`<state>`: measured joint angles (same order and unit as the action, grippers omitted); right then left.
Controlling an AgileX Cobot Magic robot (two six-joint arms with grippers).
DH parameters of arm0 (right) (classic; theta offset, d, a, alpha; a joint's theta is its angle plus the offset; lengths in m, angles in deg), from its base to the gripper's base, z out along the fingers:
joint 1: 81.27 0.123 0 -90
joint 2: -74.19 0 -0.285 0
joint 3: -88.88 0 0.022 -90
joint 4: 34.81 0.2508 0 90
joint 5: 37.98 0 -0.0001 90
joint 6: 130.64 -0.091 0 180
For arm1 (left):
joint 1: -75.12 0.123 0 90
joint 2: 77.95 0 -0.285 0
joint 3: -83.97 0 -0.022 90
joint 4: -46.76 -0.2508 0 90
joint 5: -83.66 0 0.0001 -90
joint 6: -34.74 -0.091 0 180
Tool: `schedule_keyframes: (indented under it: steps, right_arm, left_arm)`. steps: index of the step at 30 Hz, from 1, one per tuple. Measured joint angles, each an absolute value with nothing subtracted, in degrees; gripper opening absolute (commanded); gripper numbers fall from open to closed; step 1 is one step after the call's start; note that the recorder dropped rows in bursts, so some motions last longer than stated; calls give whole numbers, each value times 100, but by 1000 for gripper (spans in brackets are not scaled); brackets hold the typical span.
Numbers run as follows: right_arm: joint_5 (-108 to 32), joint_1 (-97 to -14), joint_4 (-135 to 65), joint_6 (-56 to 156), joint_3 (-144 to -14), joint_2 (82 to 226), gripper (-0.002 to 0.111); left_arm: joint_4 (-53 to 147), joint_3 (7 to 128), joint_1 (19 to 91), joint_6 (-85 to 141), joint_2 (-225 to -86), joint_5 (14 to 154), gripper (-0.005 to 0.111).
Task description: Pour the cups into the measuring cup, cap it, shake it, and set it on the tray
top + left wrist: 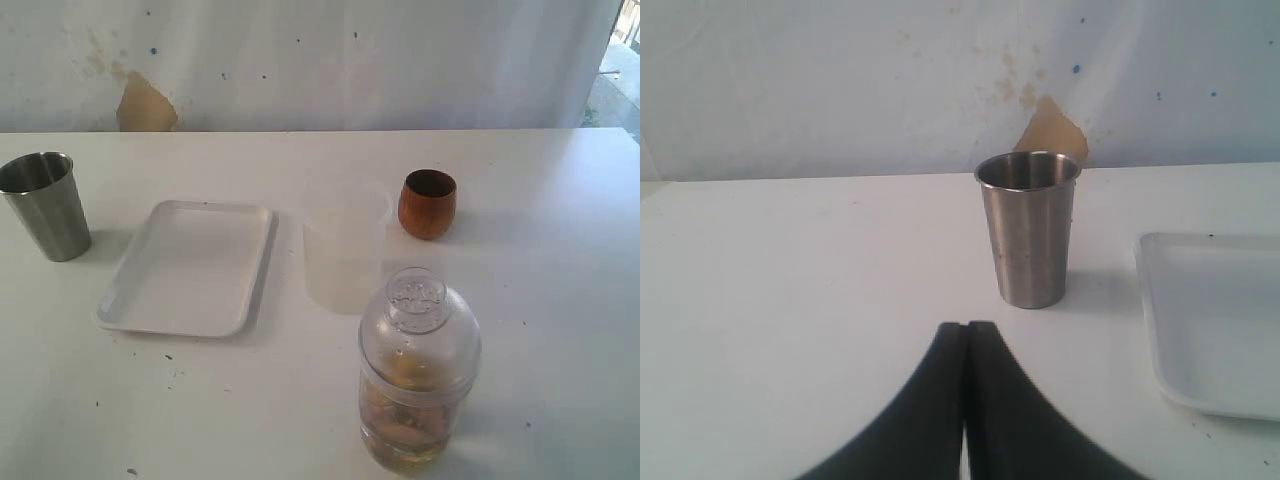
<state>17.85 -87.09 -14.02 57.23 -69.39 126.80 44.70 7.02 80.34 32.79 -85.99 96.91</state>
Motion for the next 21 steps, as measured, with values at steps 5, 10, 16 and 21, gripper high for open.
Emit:
schedule_keyframes:
  steps: [5,10,16,21]
  right_arm:
    - [2980,-8345,-1097,5895,-7669,13591,54]
    - [3117,-7688,-950,5895,-8062,14009,50]
    - [3185,-6777,-1153,5850,-8114,14242,50]
    - [3063,-6100,-1812,5722,-8137,14511,50]
  left_arm:
    - [4470,702,8034,3279,-8599,9691,0]
    - [4470,702,8034,3279,-8599,9691,0]
    - [4470,702,8034,3279,-8599,9691,0]
    - [4470,702,8034,3279,-8599,9691,0]
